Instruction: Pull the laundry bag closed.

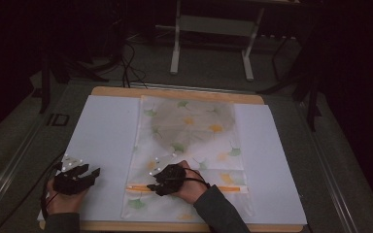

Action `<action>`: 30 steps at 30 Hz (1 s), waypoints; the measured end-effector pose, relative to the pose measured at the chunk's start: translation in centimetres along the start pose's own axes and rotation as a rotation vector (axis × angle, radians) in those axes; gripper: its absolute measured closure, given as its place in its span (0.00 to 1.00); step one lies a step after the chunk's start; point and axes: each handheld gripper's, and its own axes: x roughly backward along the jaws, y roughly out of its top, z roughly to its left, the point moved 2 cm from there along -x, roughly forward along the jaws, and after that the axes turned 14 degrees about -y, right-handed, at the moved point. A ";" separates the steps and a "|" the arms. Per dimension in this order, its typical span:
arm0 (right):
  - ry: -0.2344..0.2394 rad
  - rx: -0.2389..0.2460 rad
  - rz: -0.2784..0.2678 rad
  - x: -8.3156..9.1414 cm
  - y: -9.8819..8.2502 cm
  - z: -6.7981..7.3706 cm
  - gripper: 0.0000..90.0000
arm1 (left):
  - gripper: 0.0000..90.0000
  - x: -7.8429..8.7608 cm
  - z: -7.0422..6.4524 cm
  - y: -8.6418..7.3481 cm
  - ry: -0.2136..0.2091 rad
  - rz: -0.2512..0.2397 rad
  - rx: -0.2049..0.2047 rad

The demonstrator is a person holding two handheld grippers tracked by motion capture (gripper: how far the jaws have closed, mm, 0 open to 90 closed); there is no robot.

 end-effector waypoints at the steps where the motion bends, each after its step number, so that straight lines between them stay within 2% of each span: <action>1: 0.003 0.001 0.001 0.0 0.1 0.1 0.63 | 0.57 0.0 0.0 0.0 0.000 0.001 0.000; 21: 0.046 0.015 0.006 -1.6 1.4 1.1 0.63 | 0.57 0.0 -0.1 0.0 0.001 0.008 -0.006; 30: 0.055 0.056 0.023 -2.4 1.9 1.9 0.67 | 0.57 0.0 -0.1 0.0 0.001 0.008 -0.007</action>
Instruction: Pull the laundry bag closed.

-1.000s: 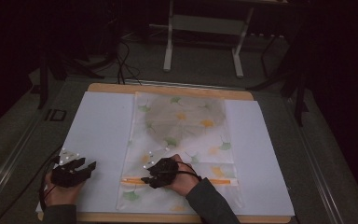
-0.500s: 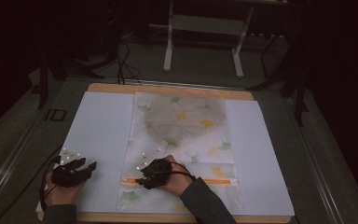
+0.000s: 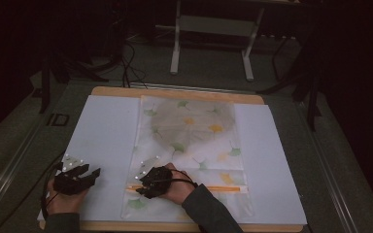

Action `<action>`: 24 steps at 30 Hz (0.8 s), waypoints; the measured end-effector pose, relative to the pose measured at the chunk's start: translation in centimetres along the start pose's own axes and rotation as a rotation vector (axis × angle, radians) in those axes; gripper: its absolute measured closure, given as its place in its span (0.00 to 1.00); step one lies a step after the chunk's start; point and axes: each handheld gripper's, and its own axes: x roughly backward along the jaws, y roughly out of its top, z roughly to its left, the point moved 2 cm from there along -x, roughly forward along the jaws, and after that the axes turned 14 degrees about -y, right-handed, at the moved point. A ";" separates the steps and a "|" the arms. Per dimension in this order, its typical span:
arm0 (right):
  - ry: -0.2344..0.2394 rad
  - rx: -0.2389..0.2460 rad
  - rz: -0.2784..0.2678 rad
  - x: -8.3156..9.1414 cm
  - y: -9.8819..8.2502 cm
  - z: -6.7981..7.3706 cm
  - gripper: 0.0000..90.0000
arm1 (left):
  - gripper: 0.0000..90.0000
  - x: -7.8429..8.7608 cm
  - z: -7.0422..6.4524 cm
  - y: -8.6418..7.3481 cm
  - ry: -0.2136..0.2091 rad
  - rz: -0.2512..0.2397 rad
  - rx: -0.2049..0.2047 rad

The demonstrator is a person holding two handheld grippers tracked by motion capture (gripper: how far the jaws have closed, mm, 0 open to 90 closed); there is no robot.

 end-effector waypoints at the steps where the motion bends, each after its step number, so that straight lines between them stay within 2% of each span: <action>1: 0.001 0.003 0.001 -0.1 0.1 0.0 0.68 | 0.57 0.0 0.0 0.0 0.000 0.001 -0.001; 6: 0.013 0.017 0.017 -0.5 0.5 0.4 0.74 | 0.57 0.0 -0.1 0.0 0.002 0.003 -0.004; 16: 0.023 0.037 0.026 -1.2 1.3 0.9 0.80 | 0.57 0.0 0.0 0.0 0.002 0.004 -0.005; 24: 0.024 0.054 0.058 -2.0 1.7 0.9 0.84 | 0.57 0.0 0.0 0.0 0.002 0.005 -0.003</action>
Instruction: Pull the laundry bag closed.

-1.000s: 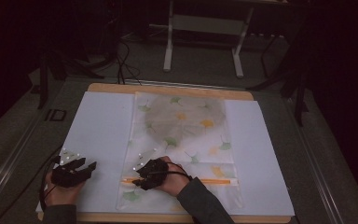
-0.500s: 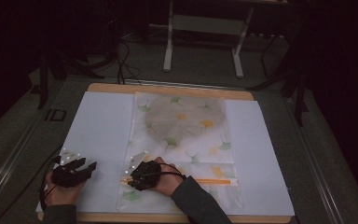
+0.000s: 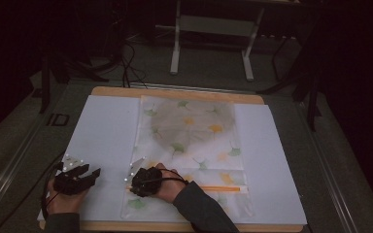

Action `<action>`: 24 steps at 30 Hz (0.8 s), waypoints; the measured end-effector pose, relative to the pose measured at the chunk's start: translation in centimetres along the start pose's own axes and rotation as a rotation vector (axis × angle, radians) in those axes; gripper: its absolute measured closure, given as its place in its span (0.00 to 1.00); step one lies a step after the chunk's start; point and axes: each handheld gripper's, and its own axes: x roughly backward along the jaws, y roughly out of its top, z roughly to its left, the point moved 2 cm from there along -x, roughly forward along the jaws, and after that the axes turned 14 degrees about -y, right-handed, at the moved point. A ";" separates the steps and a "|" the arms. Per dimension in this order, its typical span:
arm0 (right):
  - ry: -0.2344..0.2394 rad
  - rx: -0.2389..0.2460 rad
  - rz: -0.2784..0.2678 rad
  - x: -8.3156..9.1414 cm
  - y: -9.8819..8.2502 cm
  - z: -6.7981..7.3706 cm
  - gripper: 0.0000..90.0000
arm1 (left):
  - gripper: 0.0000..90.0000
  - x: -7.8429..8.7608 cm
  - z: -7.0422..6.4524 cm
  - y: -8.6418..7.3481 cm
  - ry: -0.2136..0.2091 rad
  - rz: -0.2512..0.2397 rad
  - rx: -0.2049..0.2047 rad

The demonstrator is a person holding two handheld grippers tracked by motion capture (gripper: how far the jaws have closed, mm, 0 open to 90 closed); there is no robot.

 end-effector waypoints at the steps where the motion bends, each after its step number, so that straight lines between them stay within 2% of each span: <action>1: 0.001 0.001 0.003 0.0 0.0 0.0 0.84 | 0.57 0.0 0.0 0.0 0.000 0.000 0.000; 5: 0.007 0.008 0.014 -0.3 0.4 -0.1 0.85 | 0.57 0.0 0.0 0.0 0.000 0.000 0.000; 12: 0.026 0.025 0.094 -0.6 1.4 -0.3 0.87 | 0.57 0.0 0.0 0.0 0.000 0.000 -0.001; 24: 0.034 0.056 0.133 -0.8 2.1 -0.3 0.93 | 0.57 0.0 -0.1 0.0 -0.003 0.001 -0.001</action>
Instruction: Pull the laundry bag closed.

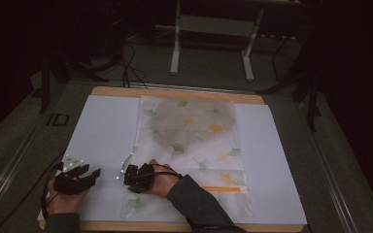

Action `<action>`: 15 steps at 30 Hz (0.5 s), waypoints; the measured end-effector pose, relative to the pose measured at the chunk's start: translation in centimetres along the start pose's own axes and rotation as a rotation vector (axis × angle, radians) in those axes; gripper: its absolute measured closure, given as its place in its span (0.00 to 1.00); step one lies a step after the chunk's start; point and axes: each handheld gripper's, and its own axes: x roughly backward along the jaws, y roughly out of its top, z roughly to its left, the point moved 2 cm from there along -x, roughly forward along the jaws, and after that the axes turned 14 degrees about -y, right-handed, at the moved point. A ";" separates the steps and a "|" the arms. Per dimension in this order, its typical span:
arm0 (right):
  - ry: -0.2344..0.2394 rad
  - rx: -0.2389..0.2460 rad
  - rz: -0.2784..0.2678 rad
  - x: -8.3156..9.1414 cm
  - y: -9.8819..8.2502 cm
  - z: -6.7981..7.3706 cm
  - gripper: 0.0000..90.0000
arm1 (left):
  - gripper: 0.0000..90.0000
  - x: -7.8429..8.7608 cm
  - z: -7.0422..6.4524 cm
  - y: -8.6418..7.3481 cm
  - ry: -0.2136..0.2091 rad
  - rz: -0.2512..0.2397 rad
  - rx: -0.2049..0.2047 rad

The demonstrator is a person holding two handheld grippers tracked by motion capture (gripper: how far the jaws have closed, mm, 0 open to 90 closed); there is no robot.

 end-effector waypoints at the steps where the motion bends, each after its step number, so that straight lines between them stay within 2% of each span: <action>1: -0.004 0.004 -0.002 0.0 0.0 0.0 0.93 | 0.57 0.0 0.0 0.0 -0.002 0.001 0.000; 6: -0.023 0.011 -0.009 0.2 -0.3 0.1 0.94 | 0.60 0.0 -0.2 0.0 -0.019 0.005 -0.009; 14: -0.022 0.001 -0.035 0.4 -0.8 0.1 0.94 | 0.61 0.1 -1.1 0.1 -0.060 0.016 -0.021; 15: -0.020 0.000 -0.036 0.5 -0.8 0.1 0.94 | 0.61 0.1 -1.3 0.0 -0.076 0.019 -0.026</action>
